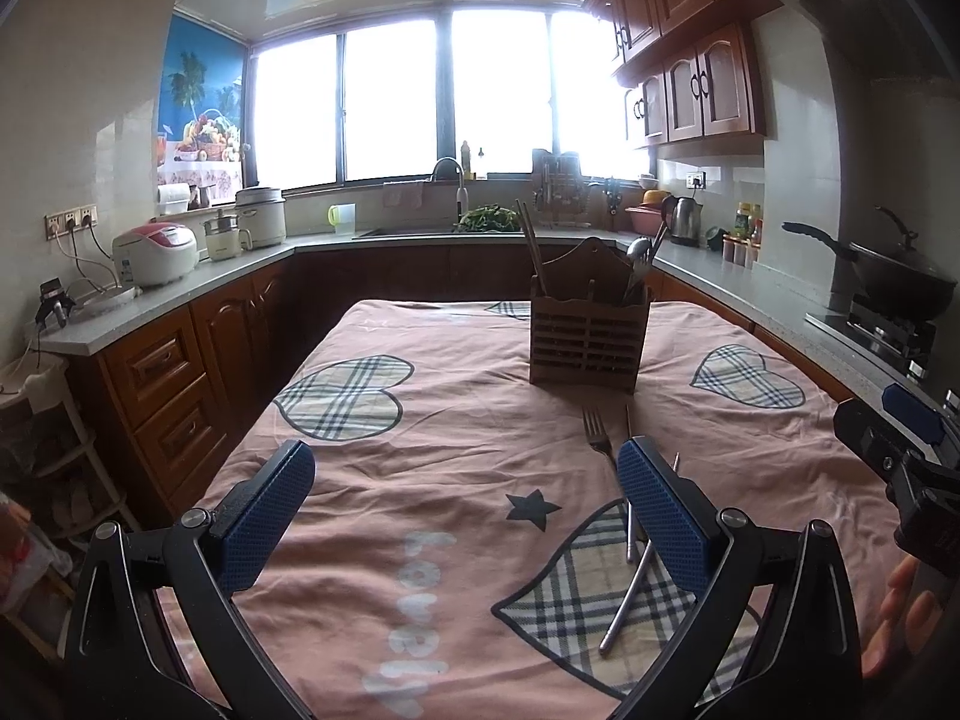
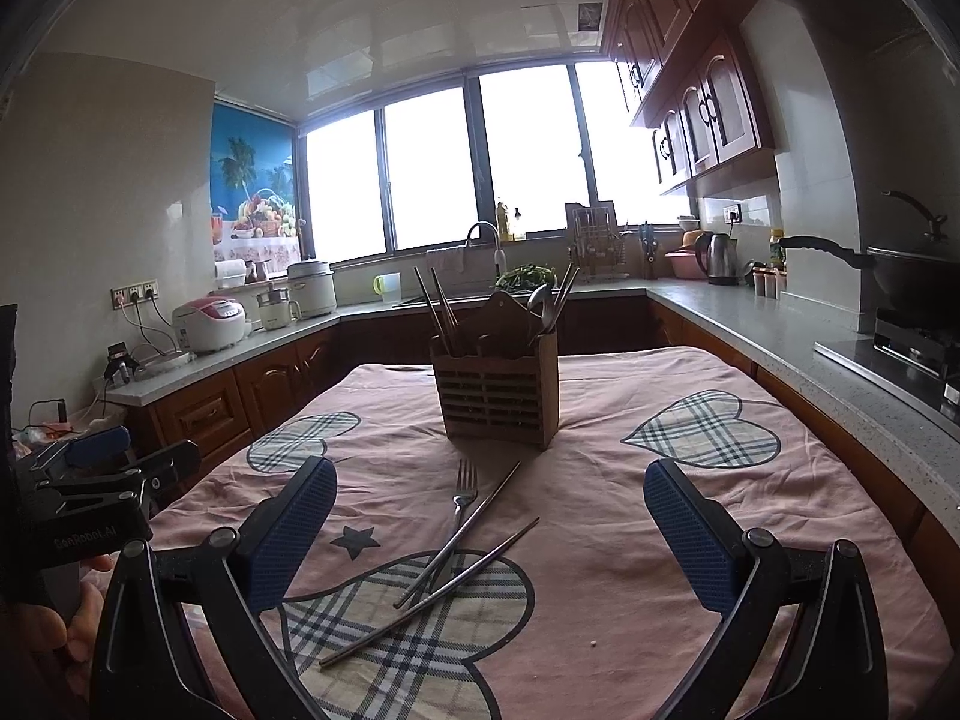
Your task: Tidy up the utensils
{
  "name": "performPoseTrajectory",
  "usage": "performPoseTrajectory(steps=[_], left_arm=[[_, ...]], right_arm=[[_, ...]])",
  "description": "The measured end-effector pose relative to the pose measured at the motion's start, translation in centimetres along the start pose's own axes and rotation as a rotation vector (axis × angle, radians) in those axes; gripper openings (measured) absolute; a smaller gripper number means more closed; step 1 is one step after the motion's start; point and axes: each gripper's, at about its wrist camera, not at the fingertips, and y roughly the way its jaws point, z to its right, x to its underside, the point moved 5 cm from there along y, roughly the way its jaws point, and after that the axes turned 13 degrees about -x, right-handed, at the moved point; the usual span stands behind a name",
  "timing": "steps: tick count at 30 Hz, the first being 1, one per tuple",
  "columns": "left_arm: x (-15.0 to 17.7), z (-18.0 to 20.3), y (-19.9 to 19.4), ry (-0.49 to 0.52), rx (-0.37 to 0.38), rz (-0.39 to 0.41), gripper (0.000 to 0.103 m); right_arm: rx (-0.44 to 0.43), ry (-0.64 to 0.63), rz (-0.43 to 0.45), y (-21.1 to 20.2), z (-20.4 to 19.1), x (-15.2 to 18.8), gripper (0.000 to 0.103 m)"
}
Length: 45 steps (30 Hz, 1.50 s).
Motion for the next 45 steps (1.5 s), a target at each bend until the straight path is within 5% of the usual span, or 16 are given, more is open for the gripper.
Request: performPoseTrajectory(steps=[45], left_arm=[[0.03,-0.30,-0.21,0.004,0.000,0.000,0.103]], right_arm=[[-0.018,-0.007,0.018,-0.30,-0.80,-0.72,0.103]])
